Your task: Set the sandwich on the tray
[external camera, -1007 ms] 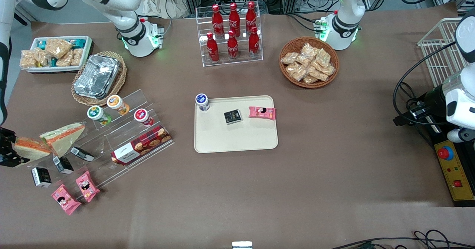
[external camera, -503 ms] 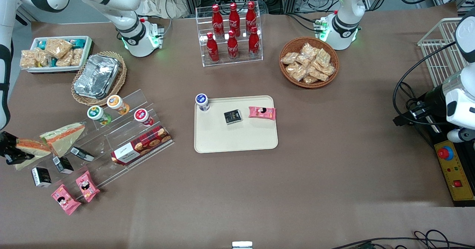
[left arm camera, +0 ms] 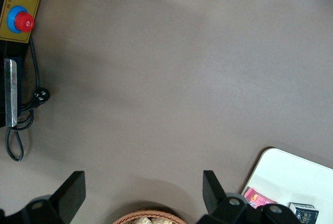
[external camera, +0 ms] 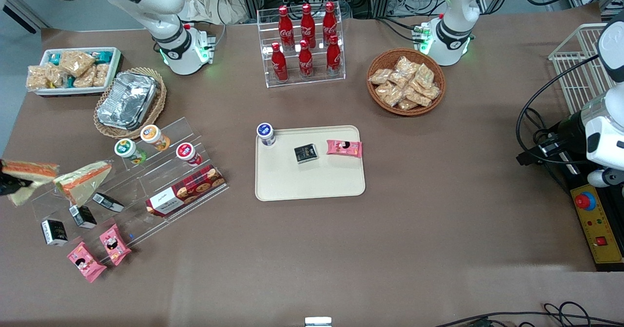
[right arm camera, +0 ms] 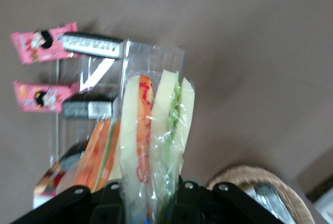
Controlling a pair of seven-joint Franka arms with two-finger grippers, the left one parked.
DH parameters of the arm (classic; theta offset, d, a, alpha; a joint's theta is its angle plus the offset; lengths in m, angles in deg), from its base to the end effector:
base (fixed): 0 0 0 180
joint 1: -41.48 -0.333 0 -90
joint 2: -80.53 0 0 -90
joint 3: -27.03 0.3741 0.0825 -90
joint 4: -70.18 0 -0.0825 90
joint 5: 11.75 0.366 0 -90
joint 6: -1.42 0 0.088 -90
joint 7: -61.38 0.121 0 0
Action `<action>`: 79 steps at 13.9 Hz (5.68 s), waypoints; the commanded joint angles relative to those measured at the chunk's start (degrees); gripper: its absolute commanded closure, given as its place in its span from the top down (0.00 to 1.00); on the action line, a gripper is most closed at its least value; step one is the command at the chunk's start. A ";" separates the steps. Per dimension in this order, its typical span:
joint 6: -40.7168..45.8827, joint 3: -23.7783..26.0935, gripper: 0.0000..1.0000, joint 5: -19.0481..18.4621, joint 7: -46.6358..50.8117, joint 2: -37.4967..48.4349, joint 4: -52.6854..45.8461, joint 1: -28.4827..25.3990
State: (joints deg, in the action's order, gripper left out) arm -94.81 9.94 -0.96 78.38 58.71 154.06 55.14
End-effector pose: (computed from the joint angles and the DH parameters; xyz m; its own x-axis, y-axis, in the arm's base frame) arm 0.5893 -0.2889 0.5048 0.6485 -0.7436 -0.1629 -0.7562 -0.6538 -0.0261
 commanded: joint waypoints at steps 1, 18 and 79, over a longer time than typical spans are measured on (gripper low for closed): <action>10.59 -0.75 0.00 0.81 -0.22 3.16 -2.93 -0.29; 2.91 -0.04 0.00 3.98 64.89 5.31 -1.88 -43.34; -7.66 -6.37 0.99 -5.67 18.29 13.80 6.29 -55.42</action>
State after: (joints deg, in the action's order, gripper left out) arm -102.84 2.78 -4.15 105.77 67.74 156.30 -2.57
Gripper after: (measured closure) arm 0.009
